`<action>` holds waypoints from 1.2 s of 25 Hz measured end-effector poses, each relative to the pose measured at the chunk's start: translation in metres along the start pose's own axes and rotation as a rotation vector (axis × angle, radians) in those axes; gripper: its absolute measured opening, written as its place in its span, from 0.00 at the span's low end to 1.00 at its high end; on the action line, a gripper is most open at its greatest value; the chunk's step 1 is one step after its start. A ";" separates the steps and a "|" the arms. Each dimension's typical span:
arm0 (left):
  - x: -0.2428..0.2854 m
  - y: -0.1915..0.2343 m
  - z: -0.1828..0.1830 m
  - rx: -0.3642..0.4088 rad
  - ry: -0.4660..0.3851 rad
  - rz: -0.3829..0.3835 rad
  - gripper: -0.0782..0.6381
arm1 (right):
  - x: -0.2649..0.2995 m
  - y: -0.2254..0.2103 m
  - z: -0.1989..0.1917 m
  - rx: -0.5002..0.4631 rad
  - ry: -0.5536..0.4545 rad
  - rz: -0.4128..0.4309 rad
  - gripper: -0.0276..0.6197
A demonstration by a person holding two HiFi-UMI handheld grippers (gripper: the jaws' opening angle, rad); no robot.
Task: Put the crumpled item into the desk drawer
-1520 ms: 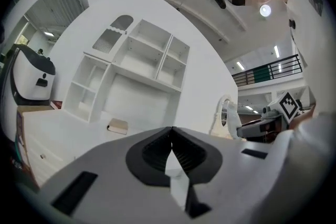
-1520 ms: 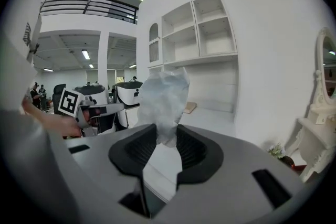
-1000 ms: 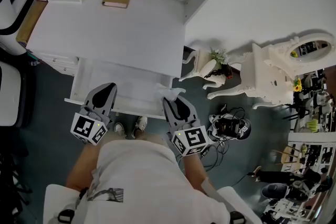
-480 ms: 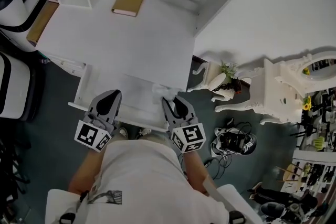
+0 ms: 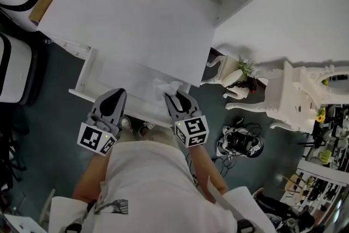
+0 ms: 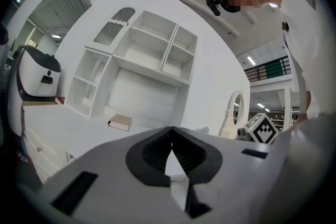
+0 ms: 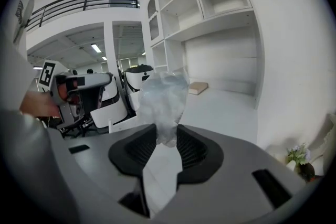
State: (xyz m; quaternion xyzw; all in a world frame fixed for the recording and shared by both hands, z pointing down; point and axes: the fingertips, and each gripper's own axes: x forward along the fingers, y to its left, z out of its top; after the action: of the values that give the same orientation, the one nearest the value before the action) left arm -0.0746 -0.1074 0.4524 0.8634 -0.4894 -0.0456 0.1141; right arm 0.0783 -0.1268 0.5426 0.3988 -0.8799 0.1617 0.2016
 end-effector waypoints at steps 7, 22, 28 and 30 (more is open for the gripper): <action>-0.025 0.002 -0.002 0.016 0.013 0.075 0.13 | 0.031 -0.006 -0.051 -0.056 0.136 0.025 0.24; -0.044 -0.012 -0.020 -0.005 0.072 0.113 0.13 | 0.106 -0.009 -0.127 -0.156 0.365 0.099 0.24; -0.052 -0.009 -0.025 0.006 0.105 0.146 0.13 | 0.134 -0.010 -0.145 -0.196 0.419 0.136 0.24; -0.054 -0.008 -0.025 0.006 0.105 0.167 0.13 | 0.143 -0.012 -0.153 -0.205 0.443 0.146 0.24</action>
State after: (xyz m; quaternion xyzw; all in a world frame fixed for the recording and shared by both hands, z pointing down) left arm -0.0911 -0.0534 0.4734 0.8212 -0.5530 0.0111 0.1403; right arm 0.0367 -0.1572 0.7462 0.2668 -0.8525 0.1691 0.4166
